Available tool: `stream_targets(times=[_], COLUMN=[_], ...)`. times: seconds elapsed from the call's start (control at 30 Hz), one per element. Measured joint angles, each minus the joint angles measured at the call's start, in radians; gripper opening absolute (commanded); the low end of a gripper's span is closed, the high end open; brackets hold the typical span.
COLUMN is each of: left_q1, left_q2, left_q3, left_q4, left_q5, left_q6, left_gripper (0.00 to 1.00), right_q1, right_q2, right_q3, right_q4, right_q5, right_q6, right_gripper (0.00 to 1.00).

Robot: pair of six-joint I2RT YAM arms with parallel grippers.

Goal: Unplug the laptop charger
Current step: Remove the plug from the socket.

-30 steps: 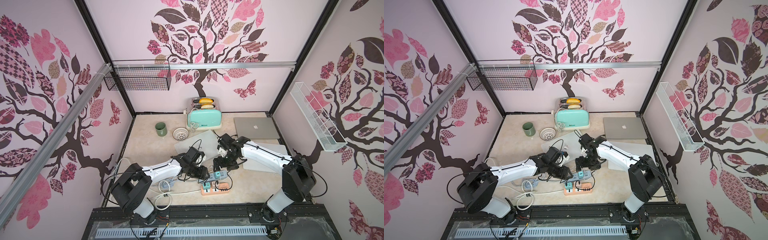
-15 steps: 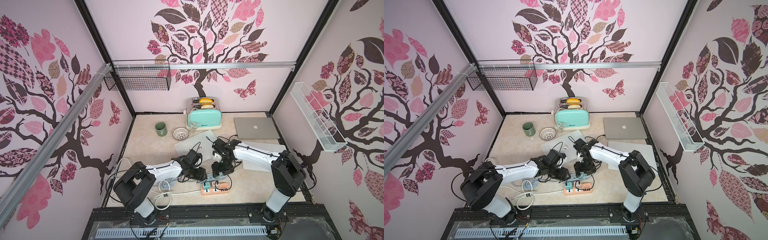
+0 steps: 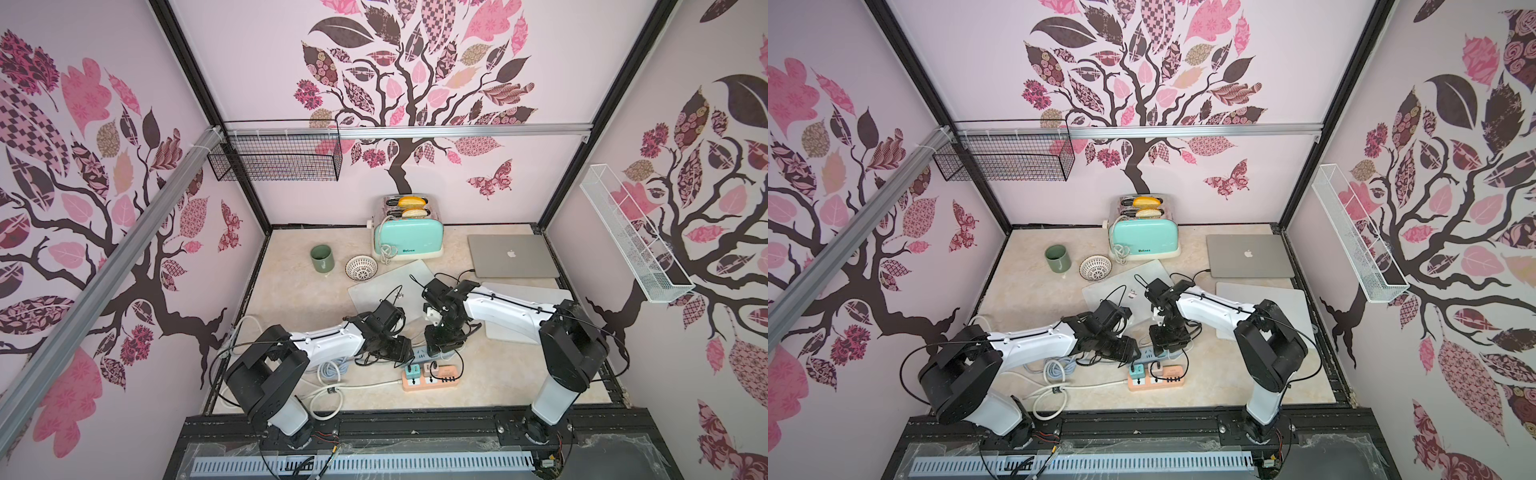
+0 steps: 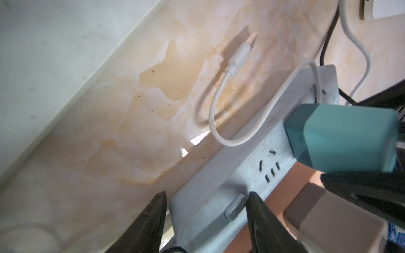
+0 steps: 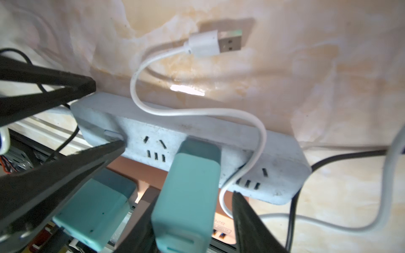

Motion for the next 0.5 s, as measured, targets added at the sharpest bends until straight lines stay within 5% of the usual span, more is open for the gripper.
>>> stream_targets(times=[0.5], left_q1=[-0.01], left_q2=[0.033], left_q3=[0.019], left_q4=[0.015], left_q5=[-0.007], left_q6=[-0.007], left_gripper=[0.59], right_q1=[0.021], right_q2=[0.009], right_q3=[0.029], right_q4=[-0.023], right_q5=[0.059], right_q6=[0.012], right_gripper=[0.08])
